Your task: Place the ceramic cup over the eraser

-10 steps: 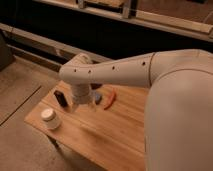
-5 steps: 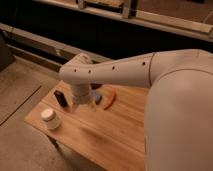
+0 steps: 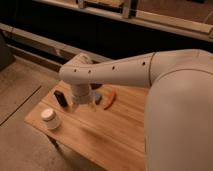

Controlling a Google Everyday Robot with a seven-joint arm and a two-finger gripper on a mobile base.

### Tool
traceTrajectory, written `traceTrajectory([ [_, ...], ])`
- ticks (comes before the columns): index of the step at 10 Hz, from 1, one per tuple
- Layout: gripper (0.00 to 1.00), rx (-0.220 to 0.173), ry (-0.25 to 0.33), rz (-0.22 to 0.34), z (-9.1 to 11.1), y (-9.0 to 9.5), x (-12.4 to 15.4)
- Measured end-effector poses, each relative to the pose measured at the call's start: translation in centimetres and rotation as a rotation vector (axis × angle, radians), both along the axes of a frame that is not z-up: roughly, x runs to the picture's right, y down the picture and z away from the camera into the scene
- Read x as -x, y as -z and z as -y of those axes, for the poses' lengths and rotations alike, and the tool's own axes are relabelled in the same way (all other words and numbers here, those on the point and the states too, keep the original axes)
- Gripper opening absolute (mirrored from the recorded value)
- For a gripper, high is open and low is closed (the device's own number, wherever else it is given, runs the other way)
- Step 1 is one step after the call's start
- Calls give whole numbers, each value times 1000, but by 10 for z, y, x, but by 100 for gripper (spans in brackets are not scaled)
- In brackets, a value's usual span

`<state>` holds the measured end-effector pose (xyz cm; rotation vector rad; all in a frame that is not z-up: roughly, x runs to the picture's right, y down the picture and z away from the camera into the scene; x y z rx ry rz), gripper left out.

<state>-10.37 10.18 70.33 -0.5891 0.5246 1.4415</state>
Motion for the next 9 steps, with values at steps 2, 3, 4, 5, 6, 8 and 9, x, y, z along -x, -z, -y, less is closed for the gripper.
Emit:
traceTrajectory([
  [2, 65, 0, 0, 0, 0, 0, 0],
  [3, 65, 0, 0, 0, 0, 0, 0],
  [4, 65, 1, 0, -1, 0, 0, 0],
  [5, 65, -7, -14, 3, 4, 2, -3],
  [6, 65, -23, -21, 18, 11, 7, -6],
  [8, 65, -76, -3, 82, 32, 24, -4],
  [9, 65, -96, 13, 121, 39, 31, 4],
])
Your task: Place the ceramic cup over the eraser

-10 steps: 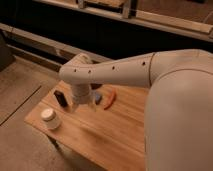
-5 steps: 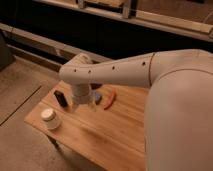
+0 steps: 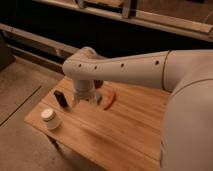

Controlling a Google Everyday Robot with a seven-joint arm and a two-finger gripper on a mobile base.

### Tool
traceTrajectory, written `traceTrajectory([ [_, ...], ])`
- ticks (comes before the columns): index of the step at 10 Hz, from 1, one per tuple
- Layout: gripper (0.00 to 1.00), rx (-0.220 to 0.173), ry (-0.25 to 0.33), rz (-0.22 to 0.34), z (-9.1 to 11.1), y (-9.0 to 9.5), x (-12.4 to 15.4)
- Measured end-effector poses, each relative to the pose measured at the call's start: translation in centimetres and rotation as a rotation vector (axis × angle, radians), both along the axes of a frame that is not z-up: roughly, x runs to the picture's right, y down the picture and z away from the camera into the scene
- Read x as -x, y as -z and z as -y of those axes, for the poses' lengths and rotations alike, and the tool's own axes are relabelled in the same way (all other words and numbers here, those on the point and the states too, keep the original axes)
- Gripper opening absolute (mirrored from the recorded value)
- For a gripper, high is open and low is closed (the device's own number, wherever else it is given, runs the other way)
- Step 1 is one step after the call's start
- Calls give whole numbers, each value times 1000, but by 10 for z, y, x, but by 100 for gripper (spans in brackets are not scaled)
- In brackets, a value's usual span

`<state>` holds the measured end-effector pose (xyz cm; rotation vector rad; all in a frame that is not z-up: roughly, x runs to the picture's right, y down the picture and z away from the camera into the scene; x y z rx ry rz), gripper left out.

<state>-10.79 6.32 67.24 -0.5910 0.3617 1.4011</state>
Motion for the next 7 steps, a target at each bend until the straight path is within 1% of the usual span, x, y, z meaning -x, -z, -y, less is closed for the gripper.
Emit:
traceTrajectory([
  [2, 65, -30, 22, 77, 10, 7, 14],
  [3, 65, -41, 29, 113, 14, 7, 19],
  [5, 65, -58, 40, 168, 20, 4, 24],
  [7, 65, -58, 47, 233, 23, -4, 28],
])
